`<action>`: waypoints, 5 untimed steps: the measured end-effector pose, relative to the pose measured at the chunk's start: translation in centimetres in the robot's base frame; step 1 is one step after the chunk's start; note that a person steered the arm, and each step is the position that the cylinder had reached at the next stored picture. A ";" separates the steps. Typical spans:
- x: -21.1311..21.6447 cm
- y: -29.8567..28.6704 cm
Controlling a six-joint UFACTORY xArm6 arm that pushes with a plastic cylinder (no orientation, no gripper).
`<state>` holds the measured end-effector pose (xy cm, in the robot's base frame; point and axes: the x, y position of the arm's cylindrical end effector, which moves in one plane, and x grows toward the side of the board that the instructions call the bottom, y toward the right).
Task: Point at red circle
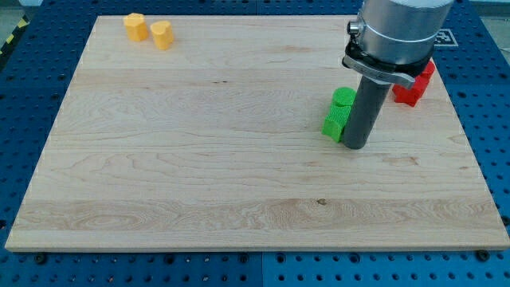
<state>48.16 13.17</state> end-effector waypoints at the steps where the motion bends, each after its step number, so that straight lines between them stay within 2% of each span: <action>1: -0.1 -0.8; 3: -2.6 -2.8; 4: -0.9 0.3; 5: 0.0 6.8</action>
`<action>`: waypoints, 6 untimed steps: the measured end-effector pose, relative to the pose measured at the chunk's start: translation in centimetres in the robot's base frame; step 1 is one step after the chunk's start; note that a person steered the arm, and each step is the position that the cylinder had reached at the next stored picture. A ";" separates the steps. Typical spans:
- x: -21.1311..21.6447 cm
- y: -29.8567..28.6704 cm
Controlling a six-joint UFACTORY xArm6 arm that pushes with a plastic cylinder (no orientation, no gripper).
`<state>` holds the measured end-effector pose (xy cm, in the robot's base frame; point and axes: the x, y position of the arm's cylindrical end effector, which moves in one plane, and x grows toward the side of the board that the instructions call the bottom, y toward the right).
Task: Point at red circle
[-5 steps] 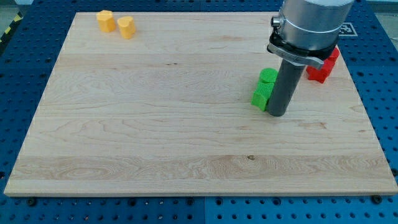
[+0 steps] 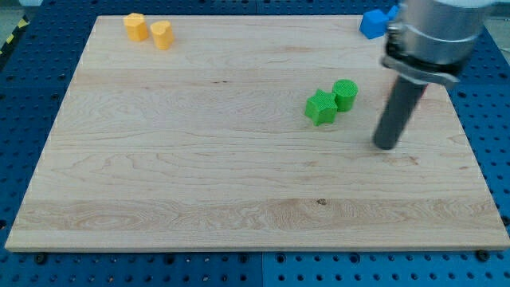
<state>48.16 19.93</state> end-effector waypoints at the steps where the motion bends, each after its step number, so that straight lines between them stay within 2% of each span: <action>1: -2.7 5.8; 2: -5.8 11.8; 3: -9.3 13.9; 4: -14.2 12.4; 6: -13.8 9.3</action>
